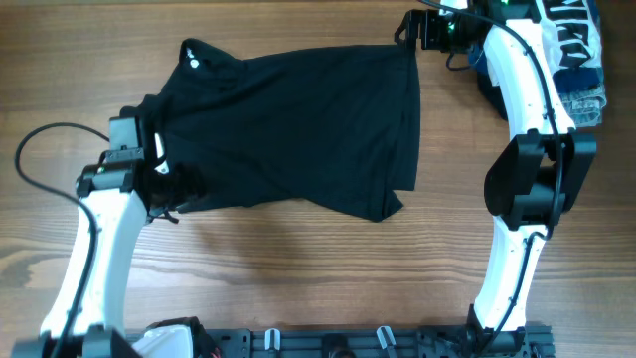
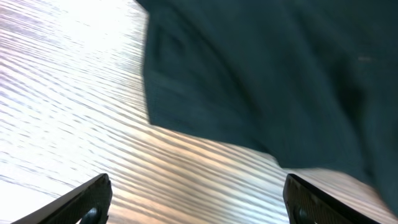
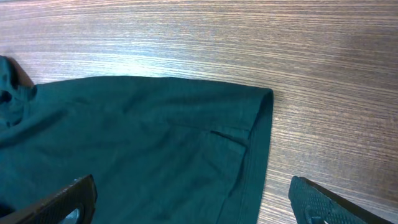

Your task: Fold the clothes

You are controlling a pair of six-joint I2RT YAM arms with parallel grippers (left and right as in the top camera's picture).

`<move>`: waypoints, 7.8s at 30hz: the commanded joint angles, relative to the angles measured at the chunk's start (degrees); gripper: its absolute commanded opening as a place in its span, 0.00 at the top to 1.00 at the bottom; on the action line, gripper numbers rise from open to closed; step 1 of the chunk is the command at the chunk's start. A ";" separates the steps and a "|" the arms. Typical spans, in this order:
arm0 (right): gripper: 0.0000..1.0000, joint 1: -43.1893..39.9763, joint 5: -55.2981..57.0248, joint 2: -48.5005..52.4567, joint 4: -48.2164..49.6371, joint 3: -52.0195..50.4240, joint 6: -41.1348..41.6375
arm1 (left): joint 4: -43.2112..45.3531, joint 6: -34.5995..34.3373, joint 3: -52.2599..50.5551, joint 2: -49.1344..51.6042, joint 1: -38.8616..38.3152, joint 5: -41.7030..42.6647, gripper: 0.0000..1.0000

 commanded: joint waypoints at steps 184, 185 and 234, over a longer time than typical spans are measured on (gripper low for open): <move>0.02 1.05 -0.90 -1.09 -13.25 0.55 3.19 | 7.02 8.96 17.44 25.24 -4.94 5.27 0.13; 0.02 1.05 -0.90 -1.09 -13.25 0.55 3.19 | 7.06 9.97 17.44 26.58 -4.96 5.20 0.14; 0.02 6.71 4.39 -13.51 -34.75 0.50 10.97 | 23.58 10.40 19.06 11.17 -3.98 -1.86 0.00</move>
